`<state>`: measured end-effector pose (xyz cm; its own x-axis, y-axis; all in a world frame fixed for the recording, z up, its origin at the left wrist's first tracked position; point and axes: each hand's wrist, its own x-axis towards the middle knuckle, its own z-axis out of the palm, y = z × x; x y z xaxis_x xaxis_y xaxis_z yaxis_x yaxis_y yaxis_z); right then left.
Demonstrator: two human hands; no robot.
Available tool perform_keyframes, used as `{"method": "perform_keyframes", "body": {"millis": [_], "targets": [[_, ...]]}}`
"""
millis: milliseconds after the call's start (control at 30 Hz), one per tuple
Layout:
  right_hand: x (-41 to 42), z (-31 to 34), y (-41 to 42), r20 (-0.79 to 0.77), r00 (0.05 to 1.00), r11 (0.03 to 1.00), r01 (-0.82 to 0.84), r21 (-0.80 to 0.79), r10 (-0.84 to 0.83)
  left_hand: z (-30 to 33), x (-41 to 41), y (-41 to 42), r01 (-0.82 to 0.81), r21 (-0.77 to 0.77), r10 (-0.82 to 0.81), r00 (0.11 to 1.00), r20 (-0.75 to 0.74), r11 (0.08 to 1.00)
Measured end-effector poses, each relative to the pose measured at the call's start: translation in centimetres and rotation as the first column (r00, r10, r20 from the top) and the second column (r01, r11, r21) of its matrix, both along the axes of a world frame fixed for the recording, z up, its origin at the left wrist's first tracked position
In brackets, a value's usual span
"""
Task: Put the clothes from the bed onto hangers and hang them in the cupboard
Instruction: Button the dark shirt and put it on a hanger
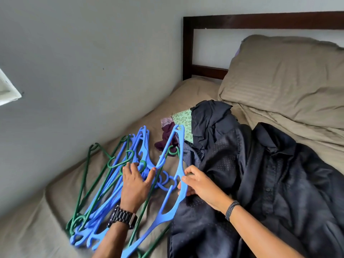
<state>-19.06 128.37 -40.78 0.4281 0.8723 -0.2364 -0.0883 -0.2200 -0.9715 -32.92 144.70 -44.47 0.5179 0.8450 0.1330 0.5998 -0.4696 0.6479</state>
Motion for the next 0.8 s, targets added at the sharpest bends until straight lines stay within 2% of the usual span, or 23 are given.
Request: {"method": "perform_keyframes", "body": {"millis": [167,267,500,667,800], "targets": [[0.3,0.0,-0.5,-0.015,0.998,0.997,0.065,-0.041,-0.066,0.5,0.1,1.3,0.177,0.049,-0.173,0.982,-0.073,0.983],[0.7,0.1,-0.6,-0.041,0.992,0.99,0.116,-0.082,-0.119,0.1,-0.6,1.4,0.128,0.043,-0.127,0.991,-0.038,0.991],[1.0,-0.2,-0.2,-0.026,0.957,0.951,0.284,-0.123,-0.289,-0.5,-1.1,1.0,0.135,0.078,-0.137,0.99,0.021,0.988],[1.3,0.2,0.5,0.102,0.905,0.901,0.422,-0.103,-0.413,-0.5,-1.3,1.0,0.128,0.1,-0.138,0.985,0.101,0.987],[1.6,-0.2,0.9,0.098,0.871,0.866,0.49,-0.102,-0.481,-0.1,-1.3,0.9,0.07,0.096,-0.084,0.986,0.145,0.993]]}}
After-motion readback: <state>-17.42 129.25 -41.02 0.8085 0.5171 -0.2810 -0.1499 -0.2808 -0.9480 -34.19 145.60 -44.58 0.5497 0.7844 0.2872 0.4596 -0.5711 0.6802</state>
